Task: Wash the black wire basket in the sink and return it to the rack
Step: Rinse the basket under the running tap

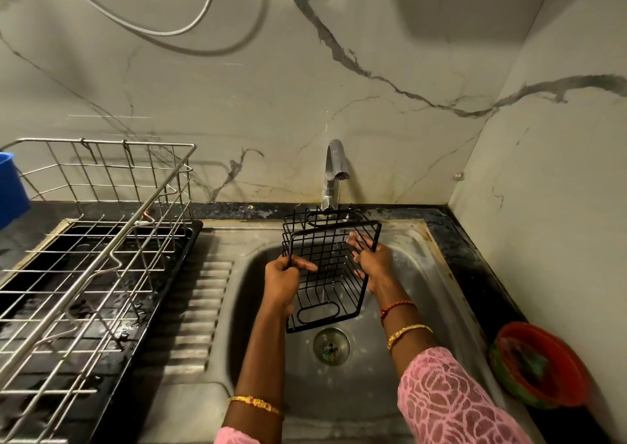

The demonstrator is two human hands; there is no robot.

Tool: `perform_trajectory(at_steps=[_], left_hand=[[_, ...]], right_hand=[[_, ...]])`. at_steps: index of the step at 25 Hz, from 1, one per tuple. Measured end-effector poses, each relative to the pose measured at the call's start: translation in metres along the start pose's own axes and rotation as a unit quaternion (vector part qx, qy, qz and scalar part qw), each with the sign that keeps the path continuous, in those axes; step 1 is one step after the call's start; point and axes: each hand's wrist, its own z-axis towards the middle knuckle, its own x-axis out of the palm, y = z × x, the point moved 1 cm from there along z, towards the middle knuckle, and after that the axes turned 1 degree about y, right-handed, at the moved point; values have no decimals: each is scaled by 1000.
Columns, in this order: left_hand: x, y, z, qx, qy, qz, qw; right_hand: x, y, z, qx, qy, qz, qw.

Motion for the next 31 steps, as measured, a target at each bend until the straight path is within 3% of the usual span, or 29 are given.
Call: perform_trajectory(at_steps=[31], left_hand=[[-23, 29, 10, -8, -21, -17, 1000]], right_hand=[[23, -18, -4, 15, 37, 4, 999]])
